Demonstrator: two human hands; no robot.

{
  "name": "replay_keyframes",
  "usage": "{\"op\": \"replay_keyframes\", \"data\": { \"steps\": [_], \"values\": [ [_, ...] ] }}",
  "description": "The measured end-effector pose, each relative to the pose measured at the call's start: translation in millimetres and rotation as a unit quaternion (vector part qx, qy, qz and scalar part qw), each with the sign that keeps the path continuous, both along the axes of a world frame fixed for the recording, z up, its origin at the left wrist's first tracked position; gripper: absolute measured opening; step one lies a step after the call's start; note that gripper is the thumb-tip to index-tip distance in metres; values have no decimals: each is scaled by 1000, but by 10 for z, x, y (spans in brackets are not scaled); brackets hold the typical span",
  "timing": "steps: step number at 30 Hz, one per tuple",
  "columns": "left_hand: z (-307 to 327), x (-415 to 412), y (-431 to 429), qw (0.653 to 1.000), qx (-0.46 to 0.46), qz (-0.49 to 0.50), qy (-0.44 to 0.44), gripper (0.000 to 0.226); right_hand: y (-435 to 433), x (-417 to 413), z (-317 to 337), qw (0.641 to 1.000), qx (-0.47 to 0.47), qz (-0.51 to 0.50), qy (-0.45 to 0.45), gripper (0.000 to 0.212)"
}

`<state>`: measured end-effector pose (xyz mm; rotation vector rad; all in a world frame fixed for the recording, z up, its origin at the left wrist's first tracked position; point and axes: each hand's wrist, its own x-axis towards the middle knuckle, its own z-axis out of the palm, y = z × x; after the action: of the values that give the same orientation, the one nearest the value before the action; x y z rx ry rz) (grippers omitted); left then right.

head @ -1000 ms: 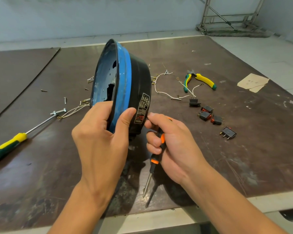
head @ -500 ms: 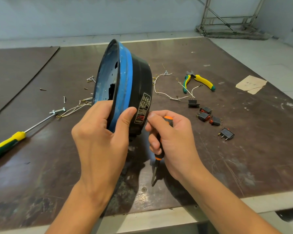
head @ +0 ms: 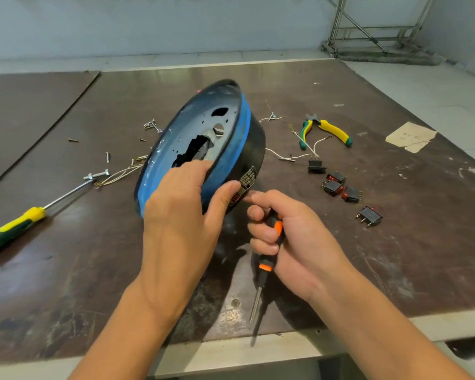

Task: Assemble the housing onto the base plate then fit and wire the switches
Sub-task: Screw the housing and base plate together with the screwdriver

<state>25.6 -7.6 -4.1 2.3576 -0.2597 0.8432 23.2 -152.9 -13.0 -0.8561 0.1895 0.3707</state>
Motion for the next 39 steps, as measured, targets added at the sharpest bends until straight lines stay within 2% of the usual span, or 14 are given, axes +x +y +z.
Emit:
{"op": "replay_keyframes", "data": {
  "steps": [2, 7, 11, 17, 22, 29, 34, 39],
  "values": [
    [-31, 28, 11, 998, 53, -29, 34, 27, -46, -15, -37, 998, 39, 10, 49, 10],
    [-107, 43, -142, 968, 191, -71, 147, 10, -152, -25, -98, 982, 102, 41, 151, 14],
    [-154, 44, -242, 954, 267, -28, 130, 8, -162, -55, -146, 976, 113, 61, 173, 16],
    [-189, 49, -234, 935, 338, -33, 99, 16, -254, -55, -150, 979, 101, 61, 164, 20],
    [-204, 30, -224, 930, 353, -5, 106, 25, -301, -50, -119, 983, 82, 85, 141, 21],
    [-236, 56, -224, 925, 363, 11, 110, 25, -313, -38, -112, 986, 49, 85, 133, 33],
    [-250, 74, -217, 925, 364, 5, 103, 20, -289, -39, -135, 987, 35, 65, 145, 13],
    [-270, 89, -184, 933, 350, -1, 81, 14, -355, 41, -129, 989, 3, 35, 145, 7]
  ]
}}
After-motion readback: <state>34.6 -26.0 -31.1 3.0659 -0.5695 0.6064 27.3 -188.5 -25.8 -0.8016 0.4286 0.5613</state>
